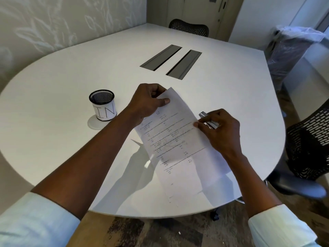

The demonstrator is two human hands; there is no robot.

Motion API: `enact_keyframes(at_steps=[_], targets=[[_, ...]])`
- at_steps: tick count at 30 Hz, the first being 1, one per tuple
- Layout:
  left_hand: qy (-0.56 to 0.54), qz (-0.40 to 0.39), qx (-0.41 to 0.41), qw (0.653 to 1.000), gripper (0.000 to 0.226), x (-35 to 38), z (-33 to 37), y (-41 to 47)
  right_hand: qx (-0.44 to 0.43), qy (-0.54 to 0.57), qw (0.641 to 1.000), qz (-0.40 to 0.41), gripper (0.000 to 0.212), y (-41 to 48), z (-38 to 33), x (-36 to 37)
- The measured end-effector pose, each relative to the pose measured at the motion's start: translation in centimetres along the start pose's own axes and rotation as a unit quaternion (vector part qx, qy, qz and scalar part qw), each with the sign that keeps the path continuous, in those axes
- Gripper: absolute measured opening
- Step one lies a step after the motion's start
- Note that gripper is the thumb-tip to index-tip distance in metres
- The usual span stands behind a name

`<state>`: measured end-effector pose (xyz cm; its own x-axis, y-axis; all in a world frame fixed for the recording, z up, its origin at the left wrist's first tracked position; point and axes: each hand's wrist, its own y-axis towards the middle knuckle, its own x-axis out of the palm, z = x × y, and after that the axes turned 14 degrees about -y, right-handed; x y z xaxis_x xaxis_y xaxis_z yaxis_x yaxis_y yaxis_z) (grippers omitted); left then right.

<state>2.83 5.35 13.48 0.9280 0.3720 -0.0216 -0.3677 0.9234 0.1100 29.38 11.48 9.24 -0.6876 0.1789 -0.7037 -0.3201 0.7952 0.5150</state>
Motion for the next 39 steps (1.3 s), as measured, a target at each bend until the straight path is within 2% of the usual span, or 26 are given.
enact_keyframes(at_steps=[2, 5, 7, 8, 13, 18, 21, 23, 26, 28, 33, 37, 39], targets=[[-0.014, 0.037, 0.017, 0.999, 0.014, -0.1, -0.1, -0.2, -0.013, -0.035, 0.999, 0.008, 0.013, 0.9, -0.9, -0.8], [-0.011, 0.160, 0.054, 0.986, 0.025, 0.0, -0.4, -0.6, -0.054, -0.102, 0.991, 0.073, 0.011, 2.2, -2.3, -2.6], [-0.058, 0.235, 0.042, 0.969, 0.022, 0.0, -0.4, -1.0, -0.085, -0.149, 0.976, 0.133, 0.013, 3.1, -3.3, -4.1], [-0.091, 0.249, 0.022, 0.964, 0.017, -0.1, -0.3, -1.2, -0.100, -0.168, 0.968, 0.158, 0.015, 3.4, -3.8, -4.9], [-0.247, 0.158, -0.091, 0.952, 0.022, -0.5, 0.7, -3.0, -0.172, -0.231, 0.933, 0.215, 0.023, 3.6, -5.8, -7.0], [-0.252, 0.096, -0.158, 0.950, 0.060, -1.8, 0.8, -4.7, -0.219, -0.242, 0.923, 0.203, 0.017, 0.0, -7.0, -4.6], [-0.236, 0.078, -0.209, 0.946, 0.075, -2.9, -0.3, -5.9, -0.228, -0.245, 0.931, 0.147, 0.013, -3.2, -7.0, -1.8], [-0.228, 0.080, -0.237, 0.941, 0.064, -3.5, -1.4, -6.7, -0.225, -0.235, 0.940, 0.100, 0.011, -5.5, -6.7, -0.2], [-0.231, 0.103, -0.268, 0.929, 0.023, -4.2, -3.3, -7.9, -0.221, -0.221, 0.948, 0.058, 0.007, -8.5, -6.2, 1.9], [-0.244, 0.127, -0.283, 0.919, 0.011, -4.5, -4.5, -8.7, -0.220, -0.208, 0.952, 0.039, 0.006, -10.2, -5.9, 2.8], [-0.215, 0.152, -0.316, 0.911, 0.012, -4.8, -6.6, -10.5, -0.221, -0.197, 0.955, -0.004, 0.005, -13.1, -5.2, 4.6], [-0.205, 0.135, -0.334, 0.910, 0.032, -4.8, -7.9, -11.6, -0.223, -0.200, 0.954, -0.021, 0.007, -14.4, -4.7, 5.3], [-0.190, 0.145, -0.325, 0.915, 0.025, -4.6, -8.4, -12.1, -0.222, -0.197, 0.954, -0.024, 0.007, -14.9, -4.5, 5.5]])
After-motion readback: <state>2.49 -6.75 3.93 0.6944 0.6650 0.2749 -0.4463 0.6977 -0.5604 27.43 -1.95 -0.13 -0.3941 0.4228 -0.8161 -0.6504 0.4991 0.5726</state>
